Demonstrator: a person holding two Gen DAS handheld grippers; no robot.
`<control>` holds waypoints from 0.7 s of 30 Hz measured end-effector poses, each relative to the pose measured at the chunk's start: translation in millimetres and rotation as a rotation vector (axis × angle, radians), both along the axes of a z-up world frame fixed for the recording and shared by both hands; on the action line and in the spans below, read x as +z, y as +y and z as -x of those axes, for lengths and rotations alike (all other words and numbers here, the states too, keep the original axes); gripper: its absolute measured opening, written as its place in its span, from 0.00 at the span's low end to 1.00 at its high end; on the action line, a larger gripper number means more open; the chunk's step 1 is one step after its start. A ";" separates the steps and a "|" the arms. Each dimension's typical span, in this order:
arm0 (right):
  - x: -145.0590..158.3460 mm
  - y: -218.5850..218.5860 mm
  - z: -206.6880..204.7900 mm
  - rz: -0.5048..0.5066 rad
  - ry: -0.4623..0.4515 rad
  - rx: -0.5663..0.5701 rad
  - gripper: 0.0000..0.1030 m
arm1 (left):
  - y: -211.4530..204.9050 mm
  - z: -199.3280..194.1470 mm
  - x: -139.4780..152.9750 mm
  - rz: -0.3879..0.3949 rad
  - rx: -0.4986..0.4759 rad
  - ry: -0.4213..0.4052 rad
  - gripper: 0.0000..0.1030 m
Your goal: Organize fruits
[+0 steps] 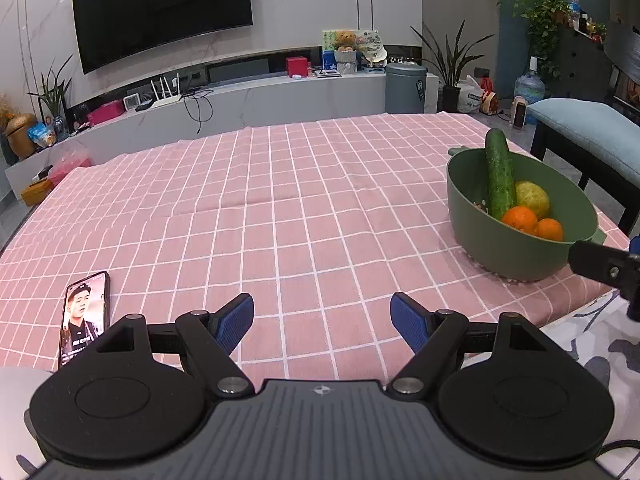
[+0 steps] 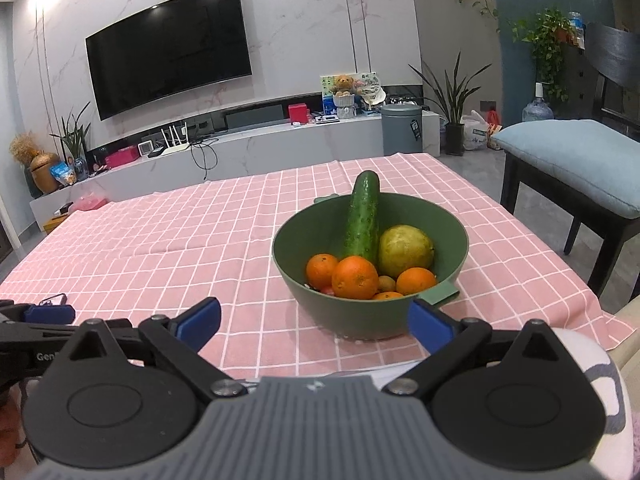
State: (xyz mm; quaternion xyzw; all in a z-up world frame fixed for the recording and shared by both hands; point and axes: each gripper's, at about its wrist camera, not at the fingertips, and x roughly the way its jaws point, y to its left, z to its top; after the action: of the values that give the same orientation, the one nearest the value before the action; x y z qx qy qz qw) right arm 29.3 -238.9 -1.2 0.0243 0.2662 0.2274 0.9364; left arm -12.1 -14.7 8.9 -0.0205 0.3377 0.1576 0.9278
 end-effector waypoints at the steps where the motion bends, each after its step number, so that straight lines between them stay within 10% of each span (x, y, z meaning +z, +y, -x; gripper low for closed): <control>1: -0.3 0.3 0.1 0.002 0.000 0.000 0.93 | 0.2 0.6 0.5 0.000 -0.002 -0.002 0.89; 21: -2.6 5.1 5.1 0.027 -0.009 0.012 0.94 | -0.8 -2.2 -1.2 0.001 -0.009 0.007 0.89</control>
State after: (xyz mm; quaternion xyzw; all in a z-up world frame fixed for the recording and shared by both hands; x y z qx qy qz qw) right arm 24.3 -233.8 -3.8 0.0088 0.2654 0.2296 0.9364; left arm -9.9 -15.4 7.8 -0.0189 0.3411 0.1532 0.9273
